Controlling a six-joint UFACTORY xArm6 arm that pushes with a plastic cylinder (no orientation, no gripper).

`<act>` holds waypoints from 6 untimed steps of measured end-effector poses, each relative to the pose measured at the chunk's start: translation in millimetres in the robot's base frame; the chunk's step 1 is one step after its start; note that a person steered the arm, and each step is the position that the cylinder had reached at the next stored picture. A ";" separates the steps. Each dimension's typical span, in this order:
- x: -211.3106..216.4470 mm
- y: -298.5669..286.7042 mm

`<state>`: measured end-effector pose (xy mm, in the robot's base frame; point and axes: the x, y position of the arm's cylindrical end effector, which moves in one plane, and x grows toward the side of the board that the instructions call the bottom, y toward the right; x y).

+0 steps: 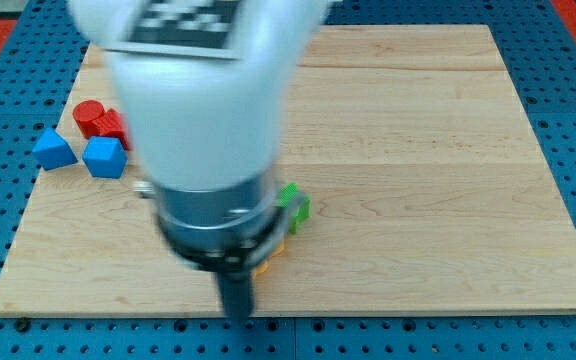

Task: Separate the green blocks from the yellow blocks

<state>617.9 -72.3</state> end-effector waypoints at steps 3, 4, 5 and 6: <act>-82.5 5.2; -94.0 45.9; -103.9 86.8; -113.2 118.3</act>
